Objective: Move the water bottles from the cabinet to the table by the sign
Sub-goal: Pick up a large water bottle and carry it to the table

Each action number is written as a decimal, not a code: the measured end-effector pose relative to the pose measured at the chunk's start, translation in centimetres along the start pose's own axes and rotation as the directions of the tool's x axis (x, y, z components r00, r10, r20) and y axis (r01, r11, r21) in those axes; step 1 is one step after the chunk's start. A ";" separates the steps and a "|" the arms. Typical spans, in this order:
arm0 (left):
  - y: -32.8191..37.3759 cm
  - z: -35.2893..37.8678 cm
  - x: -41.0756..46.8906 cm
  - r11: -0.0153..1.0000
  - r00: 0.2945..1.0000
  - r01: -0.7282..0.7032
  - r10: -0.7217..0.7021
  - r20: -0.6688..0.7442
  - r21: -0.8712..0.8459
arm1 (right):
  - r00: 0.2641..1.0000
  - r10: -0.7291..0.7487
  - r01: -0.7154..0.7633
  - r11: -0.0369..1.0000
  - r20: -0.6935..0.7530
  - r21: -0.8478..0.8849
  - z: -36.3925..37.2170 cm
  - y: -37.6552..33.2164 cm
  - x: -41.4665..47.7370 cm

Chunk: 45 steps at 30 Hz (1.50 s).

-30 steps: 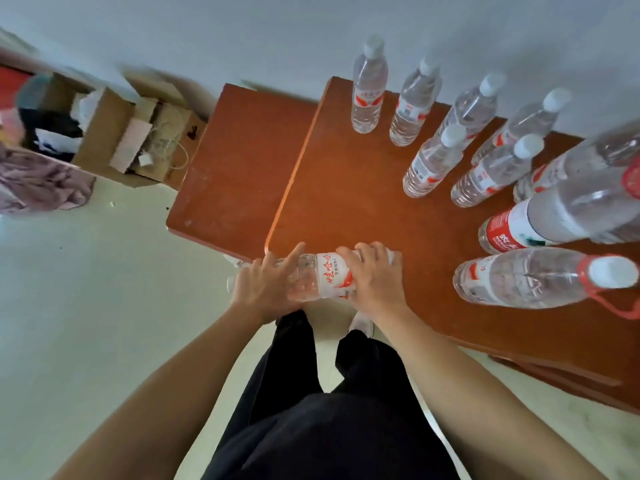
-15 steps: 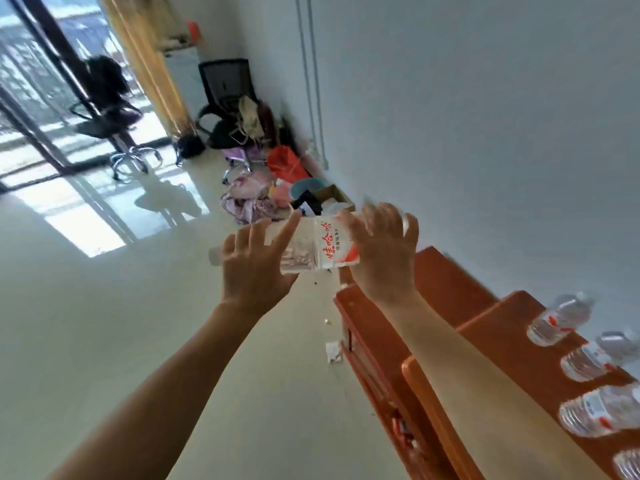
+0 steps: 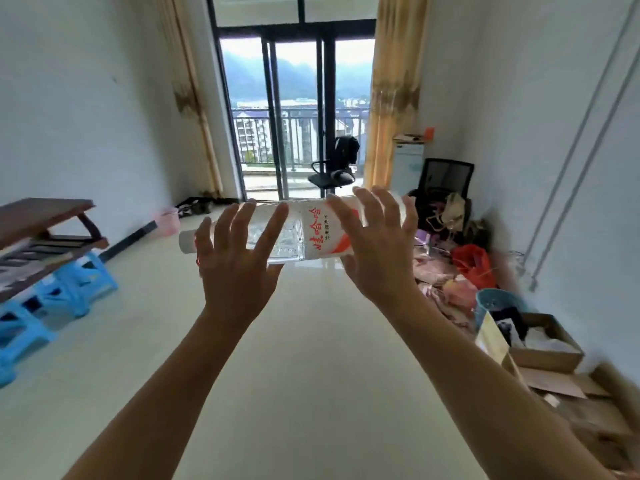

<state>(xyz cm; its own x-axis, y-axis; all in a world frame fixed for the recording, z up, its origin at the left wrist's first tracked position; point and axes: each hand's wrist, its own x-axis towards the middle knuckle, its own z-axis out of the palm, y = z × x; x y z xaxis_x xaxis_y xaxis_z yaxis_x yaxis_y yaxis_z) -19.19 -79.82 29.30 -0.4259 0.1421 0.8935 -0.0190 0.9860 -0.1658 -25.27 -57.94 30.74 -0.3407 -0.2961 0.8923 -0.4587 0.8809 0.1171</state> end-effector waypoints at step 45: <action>-100.1 26.7 -11.1 0.681 0.841 0.327 -0.525 0.126 0.656 | 0.879 -0.457 0.380 0.495 -0.138 0.781 73.2 -89.2 41.5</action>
<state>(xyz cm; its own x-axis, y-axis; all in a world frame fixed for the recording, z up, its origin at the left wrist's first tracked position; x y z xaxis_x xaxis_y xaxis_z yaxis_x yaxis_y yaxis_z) -36.67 -182.46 24.83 -0.4626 -0.4095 0.7863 -0.7451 0.6602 -0.0945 -58.56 -175.87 25.39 0.0232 -0.6114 0.7910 -0.9978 0.0354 0.0566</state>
